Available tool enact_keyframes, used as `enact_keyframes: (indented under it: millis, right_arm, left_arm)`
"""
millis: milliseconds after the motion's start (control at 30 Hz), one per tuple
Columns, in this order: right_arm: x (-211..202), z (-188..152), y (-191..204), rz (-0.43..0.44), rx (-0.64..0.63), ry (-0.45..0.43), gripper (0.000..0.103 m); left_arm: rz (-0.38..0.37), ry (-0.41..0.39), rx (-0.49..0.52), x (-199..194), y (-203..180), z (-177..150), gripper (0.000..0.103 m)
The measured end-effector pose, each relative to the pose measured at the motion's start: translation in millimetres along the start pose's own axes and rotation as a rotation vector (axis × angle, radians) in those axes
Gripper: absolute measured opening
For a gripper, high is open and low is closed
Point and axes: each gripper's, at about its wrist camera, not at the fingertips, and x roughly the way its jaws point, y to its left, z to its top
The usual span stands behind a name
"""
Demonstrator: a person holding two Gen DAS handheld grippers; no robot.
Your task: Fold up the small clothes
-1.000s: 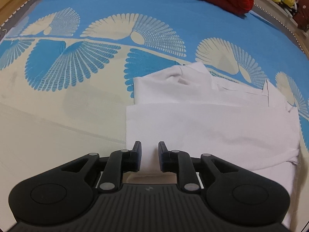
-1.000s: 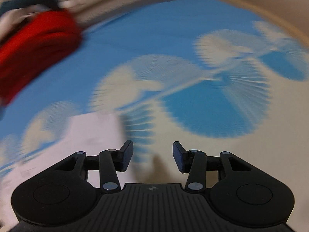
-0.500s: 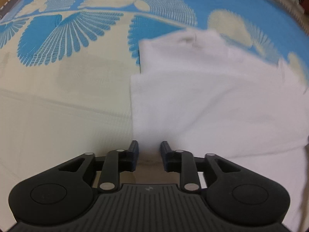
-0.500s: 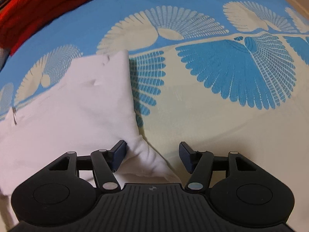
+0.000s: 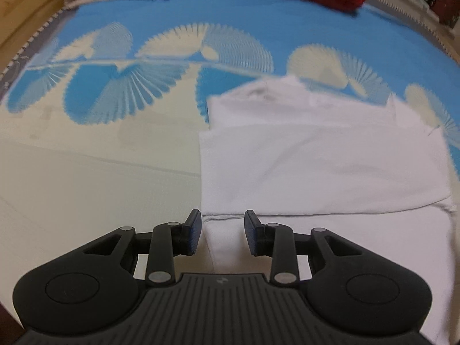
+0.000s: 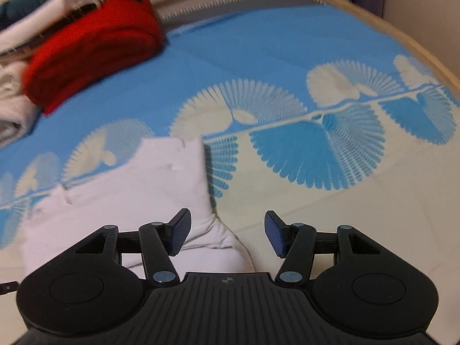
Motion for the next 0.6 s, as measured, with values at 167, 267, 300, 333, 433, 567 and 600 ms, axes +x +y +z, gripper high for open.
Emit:
enact_keyframes:
  millis: [167,267,300,333,433,567,600]
  right_arm:
    - [-78,-21,-15,0.050,-0.015,-0.078,0.059]
    - [-115,-47,-27,0.082,-0.020,-0.110,0.059]
    - [-125,-58,-31,0.090,-0.026,-0.120,0.059]
    - [-131,-69,-35,0.096,-0.032,-0.125,0.059]
    - [-138,-108,-45,0.094,-0.053,-0.124,0.059]
    - [-121,-156,-58,0.065,-0.082,-0.043,0.059]
    - [-117,-164,-62,0.064,-0.077,-0.020,0.059]
  left_arm:
    - [-0.027,-0.151,0.024,-88,-1,-25,0.037]
    - [-0.047,-0.216,0.024,-128,1,-60,0.041]
    - [-0.059,-0.232,0.020,-137,2,-74,0.042]
    - [-0.072,-0.246,0.012,-145,3,-92,0.042]
    - [-0.090,-0.269,-0.032,-152,-2,-145,0.043]
    - [-0.064,-0.220,-0.037,-128,-21,-217,0.042]
    - [-0.045,-0.179,-0.019,-121,-25,-228,0.042]
